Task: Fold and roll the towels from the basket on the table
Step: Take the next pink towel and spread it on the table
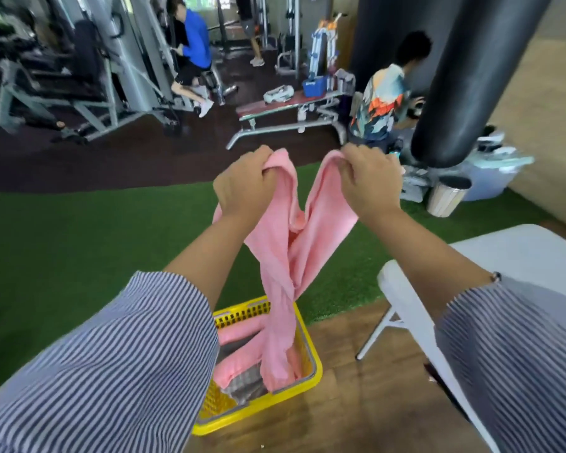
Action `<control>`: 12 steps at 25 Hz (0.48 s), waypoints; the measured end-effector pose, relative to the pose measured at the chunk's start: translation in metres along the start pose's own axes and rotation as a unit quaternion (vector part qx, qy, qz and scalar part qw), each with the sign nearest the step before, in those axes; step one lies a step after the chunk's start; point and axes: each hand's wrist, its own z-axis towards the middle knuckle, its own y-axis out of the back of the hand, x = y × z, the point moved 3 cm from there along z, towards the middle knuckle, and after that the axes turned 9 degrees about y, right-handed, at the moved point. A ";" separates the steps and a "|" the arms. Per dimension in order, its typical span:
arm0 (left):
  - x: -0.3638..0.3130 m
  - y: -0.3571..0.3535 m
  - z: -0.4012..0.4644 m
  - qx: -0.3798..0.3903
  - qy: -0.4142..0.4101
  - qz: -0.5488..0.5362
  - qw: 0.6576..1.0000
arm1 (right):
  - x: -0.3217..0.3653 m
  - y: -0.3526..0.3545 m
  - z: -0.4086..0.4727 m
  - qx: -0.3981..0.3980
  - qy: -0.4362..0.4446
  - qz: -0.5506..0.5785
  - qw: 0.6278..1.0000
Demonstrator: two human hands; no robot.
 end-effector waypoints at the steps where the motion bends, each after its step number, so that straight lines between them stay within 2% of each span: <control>1: -0.034 0.022 0.013 -0.018 -0.023 -0.008 1.000 | -0.014 0.036 0.021 -0.025 -0.019 -0.013 0.999; 3: -0.097 0.058 0.033 -0.048 -0.065 -0.030 0.996 | -0.051 0.101 0.058 -0.067 -0.067 -0.052 0.994; 5: -0.143 0.064 0.040 -0.048 -0.092 -0.046 0.994 | -0.089 0.144 0.072 -0.067 -0.097 -0.092 0.989; 8: -0.175 0.026 0.021 0.009 -0.087 0.003 0.996 | -0.132 0.153 0.044 0.015 -0.080 -0.077 0.994; 12: -0.186 -0.048 -0.017 0.110 -0.087 0.047 0.989 | -0.168 0.117 -0.018 0.155 -0.039 -0.032 0.987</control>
